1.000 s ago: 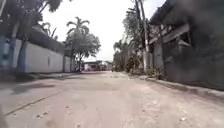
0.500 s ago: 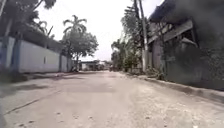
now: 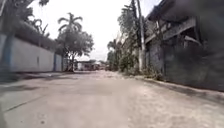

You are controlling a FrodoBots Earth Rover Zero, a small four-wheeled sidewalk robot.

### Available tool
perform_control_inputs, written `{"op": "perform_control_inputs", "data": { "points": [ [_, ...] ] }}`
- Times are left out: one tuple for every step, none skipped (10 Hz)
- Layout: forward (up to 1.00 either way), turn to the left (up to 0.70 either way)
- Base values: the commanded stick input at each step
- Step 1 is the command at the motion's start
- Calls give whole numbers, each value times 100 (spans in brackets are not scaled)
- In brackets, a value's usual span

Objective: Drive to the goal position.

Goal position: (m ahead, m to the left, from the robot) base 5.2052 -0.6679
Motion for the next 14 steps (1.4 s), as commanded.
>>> {"op": "perform_control_inputs", "data": {
  "points": [
    [50, 1],
    [50, 1],
    [50, 1],
    [50, 1],
    [50, 1],
    [50, 1],
    [50, 1],
    [50, 1],
    [50, 1],
    [50, 1],
    [50, 1],
    [50, 1],
    [50, 1],
    [50, 1]
  ]
}}
